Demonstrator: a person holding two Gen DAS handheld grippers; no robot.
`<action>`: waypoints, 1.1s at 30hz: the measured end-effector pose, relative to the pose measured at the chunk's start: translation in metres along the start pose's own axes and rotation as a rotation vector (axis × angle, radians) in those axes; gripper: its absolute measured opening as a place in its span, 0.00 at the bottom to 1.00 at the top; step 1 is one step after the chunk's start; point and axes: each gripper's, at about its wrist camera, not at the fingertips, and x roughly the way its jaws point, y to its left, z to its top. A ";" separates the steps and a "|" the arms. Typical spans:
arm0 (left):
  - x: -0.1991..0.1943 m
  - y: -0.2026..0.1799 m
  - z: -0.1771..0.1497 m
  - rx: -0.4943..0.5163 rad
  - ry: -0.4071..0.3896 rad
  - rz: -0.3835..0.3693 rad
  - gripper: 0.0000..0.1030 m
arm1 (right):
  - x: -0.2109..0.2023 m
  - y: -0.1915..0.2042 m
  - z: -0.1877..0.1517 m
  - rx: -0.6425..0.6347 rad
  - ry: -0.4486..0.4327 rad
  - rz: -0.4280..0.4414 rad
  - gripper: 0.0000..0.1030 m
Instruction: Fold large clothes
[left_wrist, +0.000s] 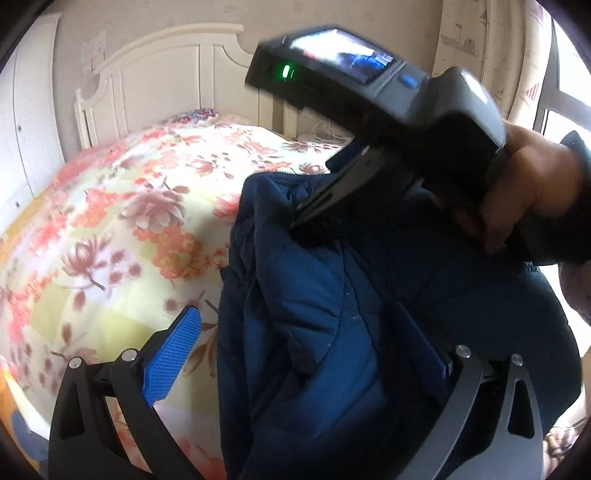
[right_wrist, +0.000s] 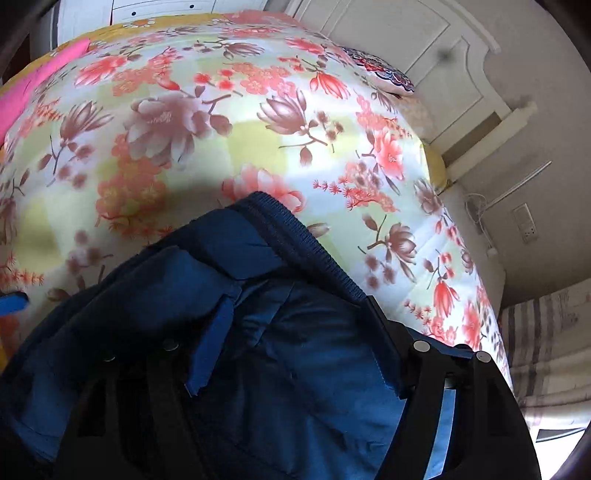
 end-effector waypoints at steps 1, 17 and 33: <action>0.000 0.000 0.000 0.001 0.002 -0.002 0.98 | -0.008 -0.002 -0.002 0.002 -0.016 0.002 0.66; -0.002 -0.002 -0.003 -0.011 -0.005 0.011 0.98 | -0.095 0.003 -0.205 0.270 -0.346 0.173 0.93; -0.004 -0.003 -0.004 -0.018 -0.008 0.013 0.98 | -0.125 0.039 -0.228 0.205 -0.399 0.100 0.92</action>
